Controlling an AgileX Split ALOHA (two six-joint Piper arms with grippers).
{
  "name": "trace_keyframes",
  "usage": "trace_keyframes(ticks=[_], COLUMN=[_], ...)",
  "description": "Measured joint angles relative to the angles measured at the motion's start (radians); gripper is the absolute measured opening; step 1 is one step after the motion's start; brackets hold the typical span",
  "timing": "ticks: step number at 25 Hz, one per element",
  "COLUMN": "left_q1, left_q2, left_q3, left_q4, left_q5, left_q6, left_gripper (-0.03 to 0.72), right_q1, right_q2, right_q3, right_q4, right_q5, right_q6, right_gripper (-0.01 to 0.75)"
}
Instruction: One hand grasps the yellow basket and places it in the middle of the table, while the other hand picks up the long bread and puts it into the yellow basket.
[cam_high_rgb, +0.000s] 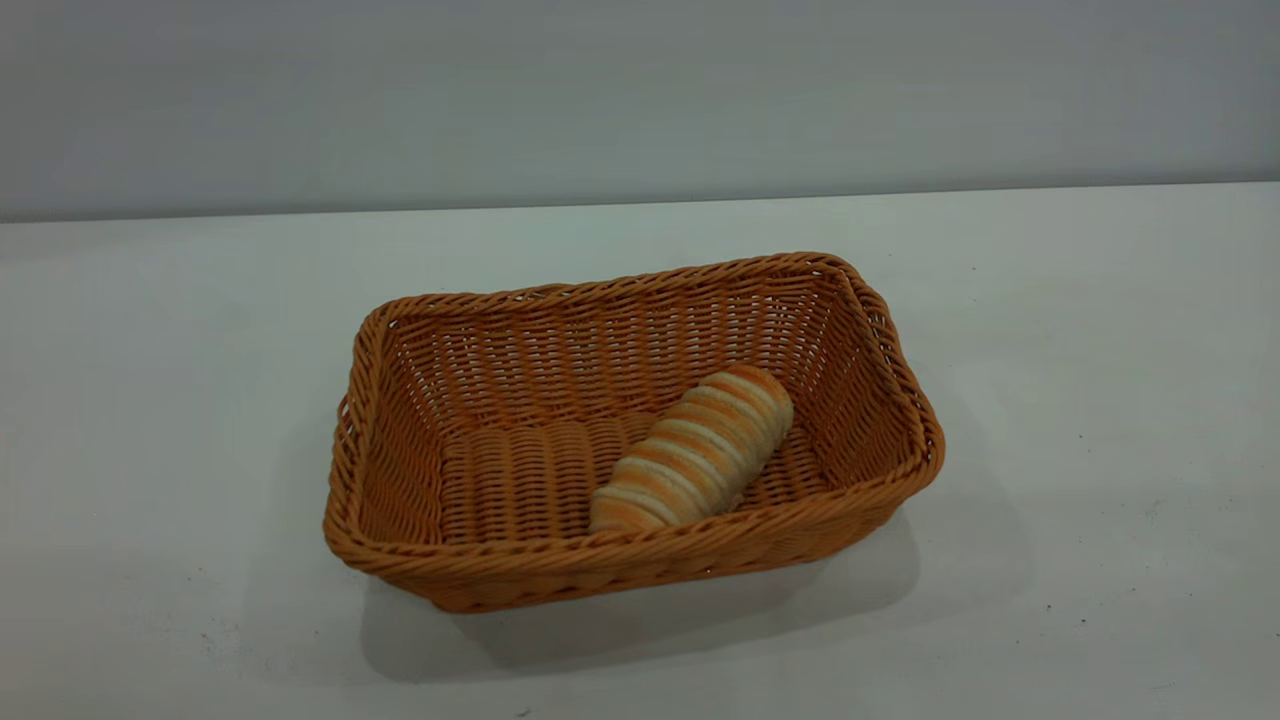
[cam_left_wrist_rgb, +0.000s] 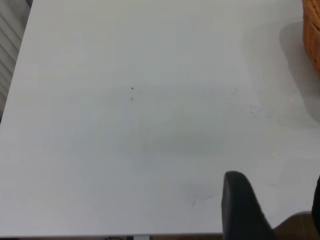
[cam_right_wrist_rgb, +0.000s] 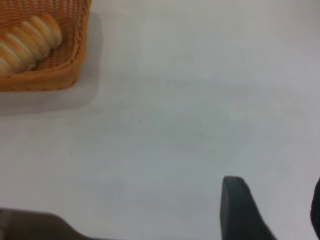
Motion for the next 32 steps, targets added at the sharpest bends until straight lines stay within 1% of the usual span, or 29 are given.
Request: trace_keyframes(ticks=[3,5,11,14,17,19,32], left_q1=[0.0,0.0,0.014,-0.012,-0.054,-0.066,-0.066], left_q2=[0.0,0.0,0.0,0.0,0.0,0.0,0.0], left_q3=[0.0,0.0,0.0,0.0,0.0,0.0,0.0], left_q4=[0.0,0.0,0.0,0.0,0.0,0.0,0.0], left_q5=[0.0,0.0,0.0,0.0,0.0,0.0,0.0], left_q6=[0.0,0.0,0.0,0.0,0.0,0.0,0.0], left_gripper=[0.416,0.416,0.415,0.414,0.414,0.414,0.414], right_q1=[0.039,0.044,0.005,0.003,0.003,0.003,0.003], right_q2=[0.0,0.0,0.0,0.0,0.0,0.0,0.0], right_q3=[0.0,0.0,0.0,0.0,0.0,0.0,0.0], right_q4=[0.001,0.001,0.003,0.004,0.004,0.004,0.004], right_q5=[0.0,0.0,0.0,0.0,0.0,0.0,0.0], right_q6=[0.0,0.0,0.0,0.0,0.0,0.0,0.0], right_gripper=[0.331,0.331,0.331,0.331,0.33,0.33,0.33])
